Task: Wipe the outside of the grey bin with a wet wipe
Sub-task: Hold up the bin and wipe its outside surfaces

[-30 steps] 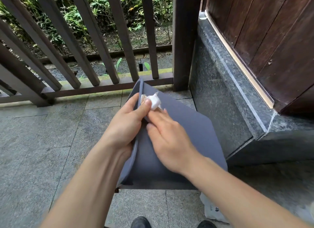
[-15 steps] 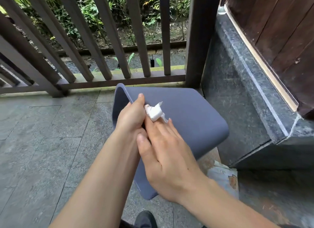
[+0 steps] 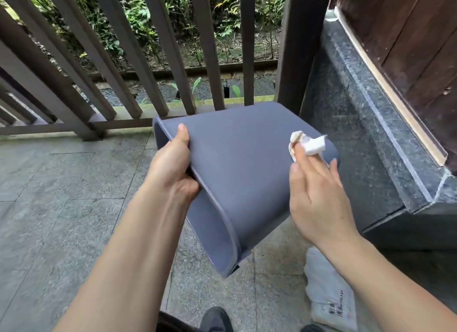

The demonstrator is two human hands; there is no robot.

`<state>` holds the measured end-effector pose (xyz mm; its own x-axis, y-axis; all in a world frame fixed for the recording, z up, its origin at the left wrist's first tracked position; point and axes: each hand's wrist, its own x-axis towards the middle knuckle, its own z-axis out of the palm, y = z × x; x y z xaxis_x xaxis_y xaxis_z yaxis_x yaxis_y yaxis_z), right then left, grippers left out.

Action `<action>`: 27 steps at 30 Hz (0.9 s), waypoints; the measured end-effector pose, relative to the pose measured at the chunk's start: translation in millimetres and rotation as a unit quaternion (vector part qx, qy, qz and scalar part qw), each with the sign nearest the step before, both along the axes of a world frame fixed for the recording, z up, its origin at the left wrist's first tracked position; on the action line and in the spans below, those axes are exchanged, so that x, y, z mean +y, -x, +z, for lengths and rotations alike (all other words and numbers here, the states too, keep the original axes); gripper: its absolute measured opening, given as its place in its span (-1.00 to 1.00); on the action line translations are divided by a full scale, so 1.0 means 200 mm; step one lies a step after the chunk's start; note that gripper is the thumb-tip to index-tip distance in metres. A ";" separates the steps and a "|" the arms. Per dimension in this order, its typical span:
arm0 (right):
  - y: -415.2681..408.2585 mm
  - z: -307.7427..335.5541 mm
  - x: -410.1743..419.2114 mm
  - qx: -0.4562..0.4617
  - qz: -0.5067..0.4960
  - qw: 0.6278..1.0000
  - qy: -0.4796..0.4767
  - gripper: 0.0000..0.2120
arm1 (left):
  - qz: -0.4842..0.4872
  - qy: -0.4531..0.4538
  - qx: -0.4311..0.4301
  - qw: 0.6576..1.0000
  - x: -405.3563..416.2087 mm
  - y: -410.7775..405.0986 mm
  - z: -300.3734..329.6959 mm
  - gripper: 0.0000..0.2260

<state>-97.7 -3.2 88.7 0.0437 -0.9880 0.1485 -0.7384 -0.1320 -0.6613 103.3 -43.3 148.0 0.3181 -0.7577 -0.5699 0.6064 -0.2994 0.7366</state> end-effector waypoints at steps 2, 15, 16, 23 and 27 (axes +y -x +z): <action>0.02 -0.03 -0.05 -0.006 -0.020 1.000 -0.021 -0.39 | -0.006 -0.006 0.000 1.000 0.01 -0.01 0.00 -0.65; -0.27 0.10 0.08 -0.137 0.250 0.956 -0.063 -0.18 | -0.140 0.023 -0.155 0.978 0.15 0.11 -0.06 -0.74; -0.27 0.11 0.09 -0.130 0.249 0.958 -0.062 -0.17 | -0.144 0.018 -0.152 0.978 0.15 0.12 -0.07 -0.76; -0.30 0.04 0.14 -0.061 0.170 0.982 -0.052 -0.28 | -0.187 -0.010 -0.141 0.972 0.14 0.22 -0.15 -0.84; -0.30 0.01 0.12 -0.144 0.105 0.983 -0.038 -0.55 | -0.203 -0.012 -0.163 0.966 0.11 0.28 -0.16 -0.91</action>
